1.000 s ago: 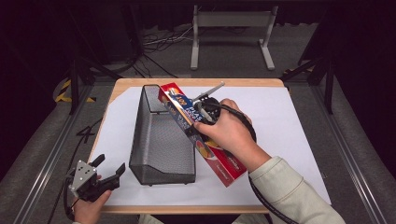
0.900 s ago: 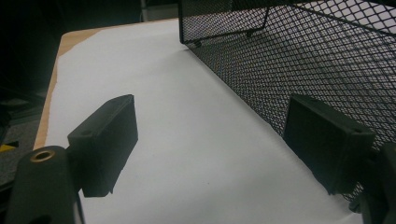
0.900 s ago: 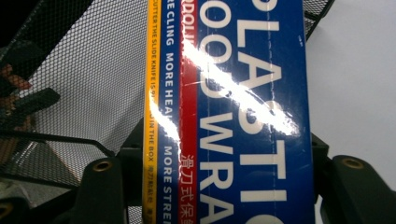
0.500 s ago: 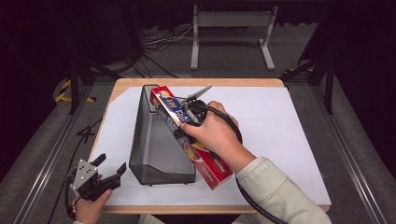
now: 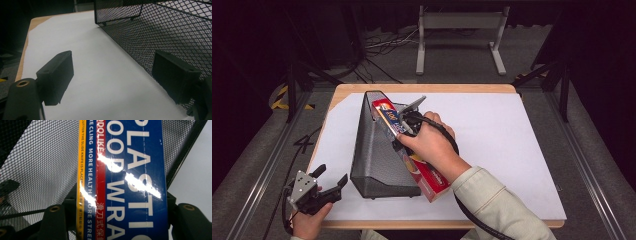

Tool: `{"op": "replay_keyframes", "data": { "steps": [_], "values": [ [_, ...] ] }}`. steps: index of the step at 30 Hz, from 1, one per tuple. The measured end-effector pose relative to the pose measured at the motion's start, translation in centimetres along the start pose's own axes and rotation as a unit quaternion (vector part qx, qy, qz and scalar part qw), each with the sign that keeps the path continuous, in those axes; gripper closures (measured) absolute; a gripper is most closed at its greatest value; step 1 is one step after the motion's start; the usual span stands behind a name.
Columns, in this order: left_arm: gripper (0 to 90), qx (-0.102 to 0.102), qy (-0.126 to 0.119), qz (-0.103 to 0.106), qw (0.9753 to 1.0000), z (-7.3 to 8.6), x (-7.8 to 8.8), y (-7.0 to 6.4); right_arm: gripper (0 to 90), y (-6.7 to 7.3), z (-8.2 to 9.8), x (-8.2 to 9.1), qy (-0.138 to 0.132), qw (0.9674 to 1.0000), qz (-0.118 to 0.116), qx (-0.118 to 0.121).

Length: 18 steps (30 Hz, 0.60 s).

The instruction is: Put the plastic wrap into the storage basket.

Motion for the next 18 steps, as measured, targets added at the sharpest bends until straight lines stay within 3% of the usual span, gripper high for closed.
{"op": "replay_keyframes", "data": {
  "steps": [18],
  "values": [
    [18.7, -0.003, 0.003, 0.002, 1.0, 0.1, 0.0, 0.0, 39.7, -0.3, -0.9, -2.9, 0.046, 0.9982, 0.035, -0.02]
  ]
}}
Point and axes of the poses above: each handheld gripper's, and its own axes: x roughly backward along the jaws, z roughly out of its underside, y roughly to its left, the point moved 3 cm from there along -x, roughly forward along the jaws, and after that the axes turned 12 degrees about -z, right-handed, at the moved point
